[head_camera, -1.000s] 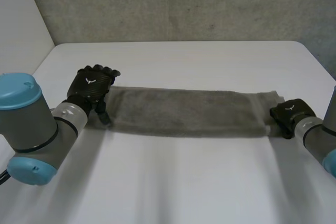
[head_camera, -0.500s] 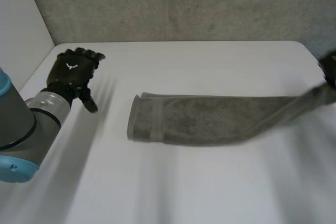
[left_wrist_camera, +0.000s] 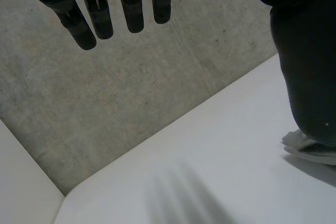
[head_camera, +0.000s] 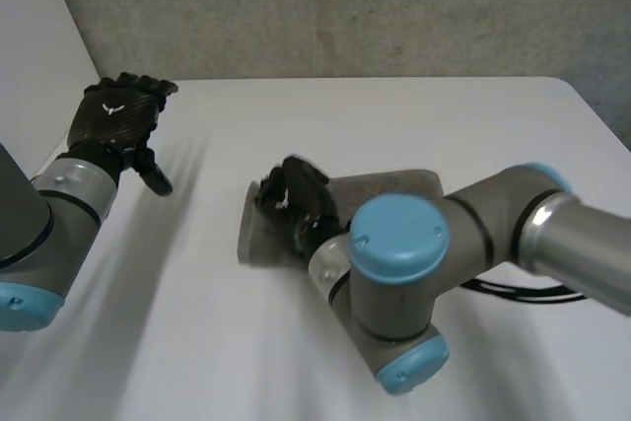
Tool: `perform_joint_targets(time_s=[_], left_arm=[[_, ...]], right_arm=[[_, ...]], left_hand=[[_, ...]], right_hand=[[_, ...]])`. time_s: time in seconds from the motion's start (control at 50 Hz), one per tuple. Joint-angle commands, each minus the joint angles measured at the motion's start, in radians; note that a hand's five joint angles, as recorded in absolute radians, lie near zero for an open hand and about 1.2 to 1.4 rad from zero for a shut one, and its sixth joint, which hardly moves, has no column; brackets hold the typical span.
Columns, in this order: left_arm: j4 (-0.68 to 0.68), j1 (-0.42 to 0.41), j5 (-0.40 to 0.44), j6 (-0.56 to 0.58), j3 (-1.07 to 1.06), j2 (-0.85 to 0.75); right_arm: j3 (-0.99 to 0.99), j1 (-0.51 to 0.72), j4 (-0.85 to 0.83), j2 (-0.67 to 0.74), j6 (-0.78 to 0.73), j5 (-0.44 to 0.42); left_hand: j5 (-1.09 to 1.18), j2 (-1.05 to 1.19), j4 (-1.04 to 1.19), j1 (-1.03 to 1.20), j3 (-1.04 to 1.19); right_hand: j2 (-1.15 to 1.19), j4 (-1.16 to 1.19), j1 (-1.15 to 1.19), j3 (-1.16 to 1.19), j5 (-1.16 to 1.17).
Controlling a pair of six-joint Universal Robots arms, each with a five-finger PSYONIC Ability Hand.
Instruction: Fold the towel.
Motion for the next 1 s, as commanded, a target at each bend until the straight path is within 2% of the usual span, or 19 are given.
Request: perform_joint_targets(time_s=[0.02, 0.06, 0.1, 0.16, 0.2, 0.26, 0.38, 0.42, 0.52, 0.68, 0.72, 0.76, 0.78, 0.8, 0.82, 0.86, 0.88, 0.92, 1.0], left_arm=[[0.001, -0.016, 0.002, -0.001, 0.007, -0.021], [0.001, -0.017, 0.001, -0.001, 0.014, -0.03], [0.005, -0.028, 0.001, -0.001, 0.028, -0.039], [0.005, -0.052, -0.001, -0.001, 0.042, -0.042], [0.005, -0.066, -0.001, 0.0, 0.045, -0.045], [0.006, -0.091, -0.001, -0.001, 0.053, -0.047], [0.006, -0.115, -0.002, -0.001, 0.053, -0.048], [0.008, -0.131, -0.001, -0.001, 0.051, -0.051], [0.018, -0.149, -0.002, -0.001, 0.053, -0.077], [0.026, -0.172, -0.002, 0.0, 0.053, -0.102], [0.026, -0.177, -0.002, 0.0, 0.051, -0.102], [0.026, -0.18, -0.002, 0.0, 0.05, -0.102], [0.026, -0.18, -0.002, 0.0, 0.05, -0.102], [0.026, -0.18, -0.002, 0.0, 0.05, -0.102], [0.026, -0.18, -0.002, 0.0, 0.05, -0.102], [0.026, -0.18, -0.002, 0.0, 0.048, -0.102], [0.026, -0.18, -0.002, 0.0, 0.048, -0.102], [0.026, -0.18, -0.002, 0.0, 0.047, -0.102], [0.026, -0.178, -0.002, 0.0, 0.047, -0.1]], right_arm=[[0.021, -0.023, 0.014, -0.042, 0.068, -0.024], [0.035, -0.04, 0.016, -0.093, 0.12, -0.018], [0.082, -0.114, 0.022, -0.191, 0.257, -0.021], [0.118, -0.153, 0.022, -0.239, 0.329, -0.026], [0.188, -0.22, 0.023, -0.329, 0.451, -0.032], [0.265, -0.297, 0.049, -0.386, 0.517, -0.035], [0.367, -0.406, 0.126, -0.404, 0.524, -0.07], [0.415, -0.446, 0.163, -0.395, 0.522, -0.11], [0.462, -0.503, 0.184, -0.363, 0.523, -0.181], [0.448, -0.521, 0.177, -0.252, 0.522, -0.212], [0.445, -0.521, 0.172, -0.248, 0.52, -0.21], [0.436, -0.523, 0.168, -0.24, 0.52, -0.207], [0.436, -0.523, 0.168, -0.24, 0.52, -0.207], [0.43, -0.526, 0.166, -0.236, 0.52, -0.201], [0.429, -0.526, 0.166, -0.235, 0.52, -0.201], [0.423, -0.532, 0.16, -0.235, 0.519, -0.166], [0.423, -0.532, 0.16, -0.235, 0.519, -0.165], [0.423, -0.529, 0.132, -0.255, 0.498, -0.083], [0.42, -0.526, 0.106, -0.301, 0.415, -0.008]], left_hand=[[-0.201, -0.059, -0.065, -0.073, -0.048], [-0.198, -0.056, -0.062, -0.07, -0.045], [-0.198, -0.056, -0.062, -0.07, -0.045], [-0.195, -0.053, -0.059, -0.067, -0.042], [-0.195, -0.053, -0.059, -0.067, -0.042], [-0.195, -0.053, -0.059, -0.067, -0.042], [-0.195, -0.053, -0.059, -0.067, -0.042], [-0.195, -0.053, -0.059, -0.067, -0.042], [-0.192, -0.05, -0.056, -0.064, -0.039], [-0.192, -0.05, -0.056, -0.064, -0.039], [-0.192, -0.05, -0.056, -0.064, -0.039], [-0.192, -0.05, -0.056, -0.064, -0.039], [-0.192, -0.05, -0.056, -0.064, -0.039], [-0.192, -0.05, -0.056, -0.064, -0.039], [-0.192, -0.05, -0.056, -0.064, -0.039], [-0.192, -0.05, -0.056, -0.064, -0.039], [-0.192, -0.05, -0.056, -0.064, -0.039], [-0.192, -0.05, -0.056, -0.064, -0.039], [-0.192, -0.05, -0.056, -0.064, -0.039]], right_hand=[[-0.767, -0.772, -0.748, -0.773, -0.76], [-0.791, -0.796, -0.772, -0.797, -0.784], [-0.791, -0.796, -0.772, -0.797, -0.784], [-0.791, -0.796, -0.772, -0.797, -0.784], [-0.791, -0.796, -0.772, -0.797, -0.784], [-0.791, -0.796, -0.772, -0.797, -0.784], [-0.791, -0.796, -0.772, -0.797, -0.784], [-0.653, -0.657, -0.634, -0.659, -0.646], [-0.57, -0.574, -0.551, -0.576, -0.563], [-0.32, -0.325, -0.301, -0.327, -0.313], [-0.255, -0.26, -0.236, -0.262, -0.248], [-0.057, -0.061, -0.038, -0.063, -0.05], [-0.056, -0.06, -0.037, -0.062, -0.049], [0.11, 0.106, 0.129, 0.104, 0.117], [0.112, 0.107, 0.131, 0.105, 0.119], [0.429, 0.425, 0.448, 0.423, 0.436], [0.431, 0.426, 0.45, 0.424, 0.438], [0.431, 0.426, 0.45, 0.424, 0.438], [0.431, 0.426, 0.45, 0.424, 0.438]])
